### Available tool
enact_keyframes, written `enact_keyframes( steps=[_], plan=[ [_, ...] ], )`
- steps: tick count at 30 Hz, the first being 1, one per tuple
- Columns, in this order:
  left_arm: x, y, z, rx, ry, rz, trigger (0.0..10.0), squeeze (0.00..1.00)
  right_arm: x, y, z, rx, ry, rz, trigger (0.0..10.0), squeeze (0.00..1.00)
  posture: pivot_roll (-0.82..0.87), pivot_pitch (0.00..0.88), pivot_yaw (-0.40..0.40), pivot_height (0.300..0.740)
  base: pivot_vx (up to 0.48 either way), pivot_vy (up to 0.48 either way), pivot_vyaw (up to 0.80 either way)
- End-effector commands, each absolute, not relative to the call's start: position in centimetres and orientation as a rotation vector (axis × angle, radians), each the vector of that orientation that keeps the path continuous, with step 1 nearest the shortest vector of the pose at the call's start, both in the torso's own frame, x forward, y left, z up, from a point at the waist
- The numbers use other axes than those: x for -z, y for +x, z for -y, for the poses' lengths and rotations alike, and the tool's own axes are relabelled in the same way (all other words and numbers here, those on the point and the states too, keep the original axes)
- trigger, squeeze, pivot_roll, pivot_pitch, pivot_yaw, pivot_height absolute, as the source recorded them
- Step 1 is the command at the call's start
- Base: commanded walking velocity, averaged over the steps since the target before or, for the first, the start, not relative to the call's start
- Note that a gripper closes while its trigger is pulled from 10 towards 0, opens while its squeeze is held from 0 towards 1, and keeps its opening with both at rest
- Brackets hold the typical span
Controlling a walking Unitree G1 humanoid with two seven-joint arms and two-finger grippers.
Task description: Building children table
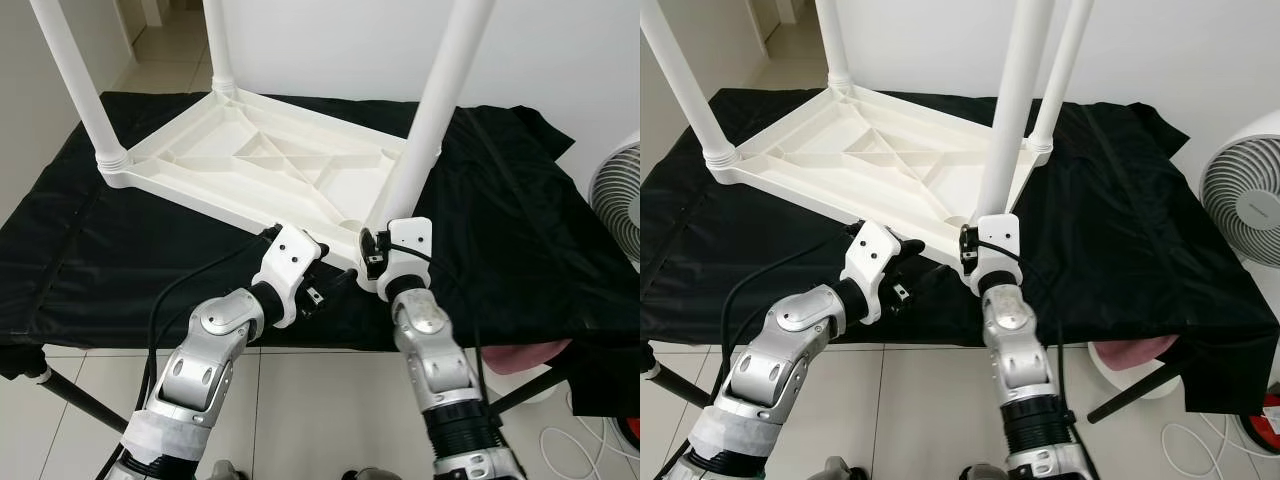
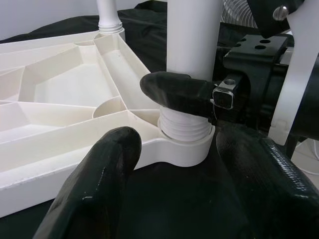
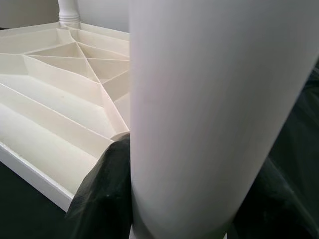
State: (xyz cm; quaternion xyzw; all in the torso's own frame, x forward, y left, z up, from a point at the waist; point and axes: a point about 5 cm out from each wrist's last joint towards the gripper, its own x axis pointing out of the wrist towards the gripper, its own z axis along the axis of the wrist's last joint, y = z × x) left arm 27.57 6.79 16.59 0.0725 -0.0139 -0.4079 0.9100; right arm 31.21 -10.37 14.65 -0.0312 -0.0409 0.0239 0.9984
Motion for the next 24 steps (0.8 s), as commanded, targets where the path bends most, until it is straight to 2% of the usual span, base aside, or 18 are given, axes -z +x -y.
enact_keyframes(
  steps=[1,7,8,9,14,16,18,19,24],
  plan=[
    [-16.5,27.5,-6.9,0.794,0.141,0.02,10.0,0.0,-13.8,31.0,10.8,-0.025,-0.054,0.031,10.0,0.0,-0.07,0.072,-0.002,0.74,0.0,0.0,0.0],
    [-16.5,27.5,-6.8,0.795,0.141,0.02,10.0,0.0,-14.3,30.9,10.6,-0.047,-0.039,0.048,10.0,0.0,-0.08,0.068,-0.006,0.74,0.0,0.0,0.0],
    [-16.6,27.7,-6.9,0.79,0.142,0.024,10.0,0.0,-14.7,31.0,10.3,-0.077,-0.055,0.068,10.0,0.67,-0.08,0.066,-0.007,0.74,0.0,0.0,0.0],
    [-16.6,27.7,-6.9,0.788,0.143,0.026,10.0,0.0,-14.8,31.0,10.3,-0.087,-0.045,0.067,10.0,1.0,-0.08,0.064,-0.009,0.74,0.0,0.0,0.0],
    [-16.7,27.8,-6.9,0.785,0.143,0.028,10.0,0.0,-14.9,31.0,10.2,-0.189,-0.023,0.064,10.0,1.0,-0.08,0.064,-0.009,0.74,0.0,0.0,0.0],
    [-16.6,27.7,-6.9,0.786,0.143,0.027,10.0,0.0,-14.9,31.1,10.4,-0.329,-0.043,0.049,10.0,1.0,-0.08,0.061,-0.008,0.74,0.0,0.0,0.0],
    [-16.6,27.7,-6.9,0.786,0.144,0.026,10.0,0.0,-14.9,31.2,10.8,-0.366,-0.062,0.051,10.0,1.0,-0.08,0.061,-0.008,0.74,0.0,0.0,0.0],
    [-16.6,27.7,-6.9,0.786,0.144,0.026,10.0,0.0,-15.1,31.3,11.5,-0.435,-0.104,0.063,10.0,0.0,-0.08,0.058,-0.008,0.74,0.0,0.0,0.0],
    [-16.6,27.8,-6.9,0.786,0.146,0.027,10.0,0.0,-15.3,31.5,12.8,-0.623,-0.217,0.068,10.0,0.0,-0.08,0.055,-0.006,0.74,0.0,0.0,0.0]
  ],
)
